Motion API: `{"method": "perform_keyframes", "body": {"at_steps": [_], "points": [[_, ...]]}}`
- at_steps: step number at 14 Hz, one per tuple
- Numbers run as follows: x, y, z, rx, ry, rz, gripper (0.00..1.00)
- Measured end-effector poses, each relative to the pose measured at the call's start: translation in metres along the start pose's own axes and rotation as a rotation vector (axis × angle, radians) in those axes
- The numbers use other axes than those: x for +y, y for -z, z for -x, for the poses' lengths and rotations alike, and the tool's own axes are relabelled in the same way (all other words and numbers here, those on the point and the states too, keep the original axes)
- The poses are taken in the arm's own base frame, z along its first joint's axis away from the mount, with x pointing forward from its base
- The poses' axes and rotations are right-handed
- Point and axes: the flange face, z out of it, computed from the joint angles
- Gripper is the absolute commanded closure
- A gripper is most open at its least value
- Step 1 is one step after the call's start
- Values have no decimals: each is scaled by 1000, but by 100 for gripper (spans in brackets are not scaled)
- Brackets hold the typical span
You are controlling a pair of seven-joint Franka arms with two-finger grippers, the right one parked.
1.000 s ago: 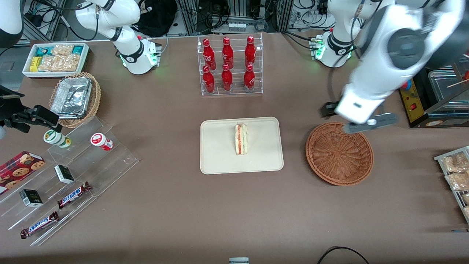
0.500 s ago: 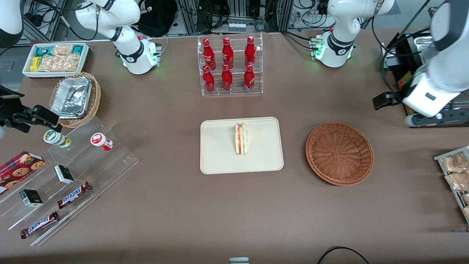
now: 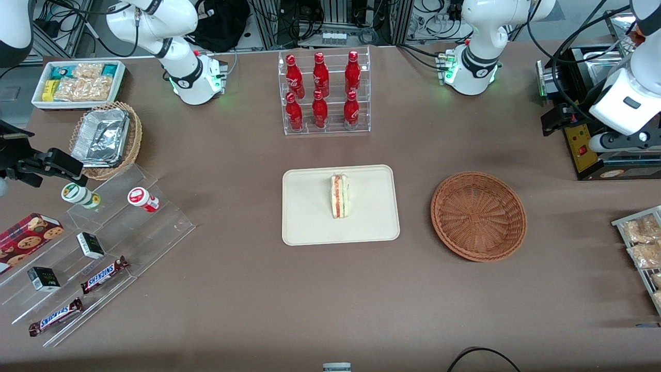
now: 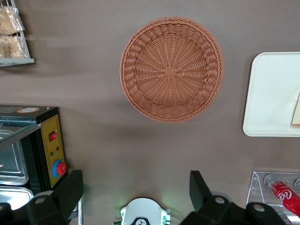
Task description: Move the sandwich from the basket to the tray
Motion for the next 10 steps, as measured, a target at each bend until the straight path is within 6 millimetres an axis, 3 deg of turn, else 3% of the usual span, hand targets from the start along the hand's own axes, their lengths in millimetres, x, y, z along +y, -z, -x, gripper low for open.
{"method": "perform_keyframes", "body": {"at_steps": [10], "points": [[-8,1,-9,7,2,7,0]]}}
